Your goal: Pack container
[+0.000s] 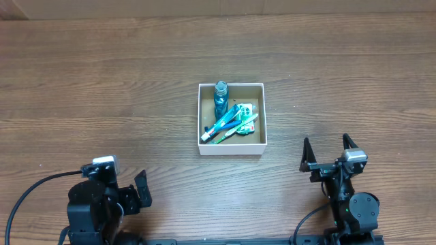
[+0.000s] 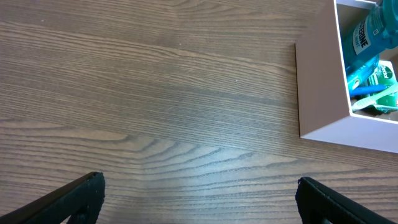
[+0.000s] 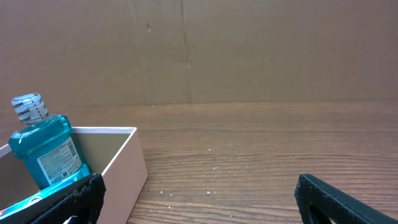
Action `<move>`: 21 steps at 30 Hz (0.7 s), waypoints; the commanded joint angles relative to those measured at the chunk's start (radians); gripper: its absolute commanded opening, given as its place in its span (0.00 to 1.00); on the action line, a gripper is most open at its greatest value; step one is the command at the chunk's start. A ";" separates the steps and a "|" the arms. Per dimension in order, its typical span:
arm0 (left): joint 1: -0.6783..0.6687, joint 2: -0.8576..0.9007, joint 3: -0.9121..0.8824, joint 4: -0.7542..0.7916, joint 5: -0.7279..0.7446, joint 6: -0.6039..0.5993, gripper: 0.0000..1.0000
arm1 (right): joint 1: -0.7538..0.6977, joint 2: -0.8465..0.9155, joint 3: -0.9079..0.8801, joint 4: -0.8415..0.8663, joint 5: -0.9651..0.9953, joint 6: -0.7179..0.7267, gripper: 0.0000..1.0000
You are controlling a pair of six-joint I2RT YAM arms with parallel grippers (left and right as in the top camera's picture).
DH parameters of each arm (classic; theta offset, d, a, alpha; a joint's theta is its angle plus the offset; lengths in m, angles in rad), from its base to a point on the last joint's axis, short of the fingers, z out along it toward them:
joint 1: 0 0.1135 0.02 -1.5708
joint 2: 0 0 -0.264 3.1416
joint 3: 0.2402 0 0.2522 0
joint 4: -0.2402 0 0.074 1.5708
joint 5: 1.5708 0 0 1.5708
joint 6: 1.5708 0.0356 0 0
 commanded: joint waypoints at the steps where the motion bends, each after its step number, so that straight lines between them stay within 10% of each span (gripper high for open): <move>1: 0.004 -0.003 0.001 0.004 0.011 -0.014 1.00 | 0.000 -0.010 -0.011 0.006 -0.006 -0.005 1.00; 6: 0.002 -0.090 -0.089 0.055 0.004 -0.013 1.00 | 0.000 -0.010 -0.011 0.006 -0.006 -0.005 1.00; 17: -0.029 -0.392 -0.684 1.045 0.092 0.331 1.00 | 0.000 -0.010 -0.011 0.006 -0.006 -0.005 1.00; 21: -0.029 -0.392 -0.722 1.012 0.099 0.335 1.00 | 0.000 -0.010 -0.011 0.006 -0.006 -0.005 1.00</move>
